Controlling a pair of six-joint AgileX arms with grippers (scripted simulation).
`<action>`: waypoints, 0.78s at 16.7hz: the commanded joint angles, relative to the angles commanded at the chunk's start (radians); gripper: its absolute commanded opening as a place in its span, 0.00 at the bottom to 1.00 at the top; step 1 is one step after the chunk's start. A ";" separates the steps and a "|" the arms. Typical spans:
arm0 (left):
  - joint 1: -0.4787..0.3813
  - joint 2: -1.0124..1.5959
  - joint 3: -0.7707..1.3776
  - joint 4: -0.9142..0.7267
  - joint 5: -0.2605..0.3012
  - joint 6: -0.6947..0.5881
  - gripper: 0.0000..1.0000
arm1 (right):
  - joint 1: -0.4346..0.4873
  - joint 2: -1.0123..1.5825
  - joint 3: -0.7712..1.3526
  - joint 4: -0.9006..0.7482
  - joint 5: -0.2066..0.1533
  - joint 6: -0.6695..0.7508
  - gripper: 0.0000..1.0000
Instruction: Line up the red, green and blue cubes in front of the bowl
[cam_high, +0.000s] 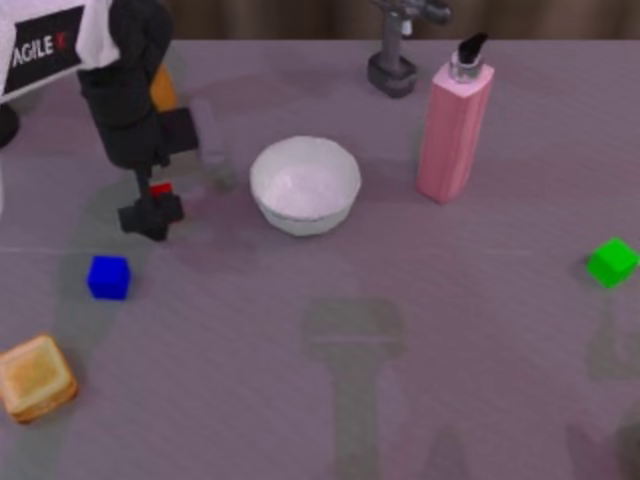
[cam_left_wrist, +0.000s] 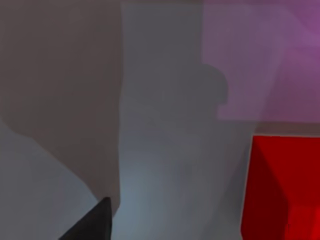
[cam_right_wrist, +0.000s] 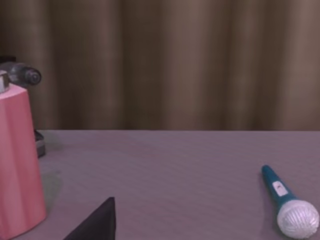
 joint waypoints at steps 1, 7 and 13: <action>0.000 0.002 -0.005 0.005 0.000 0.000 1.00 | 0.000 0.000 0.000 0.000 0.000 0.000 1.00; 0.000 0.002 -0.005 0.005 0.000 0.000 0.77 | 0.000 0.000 0.000 0.000 0.000 0.000 1.00; 0.000 0.002 -0.005 0.005 0.000 0.000 0.32 | 0.000 0.000 0.000 0.000 0.000 0.000 1.00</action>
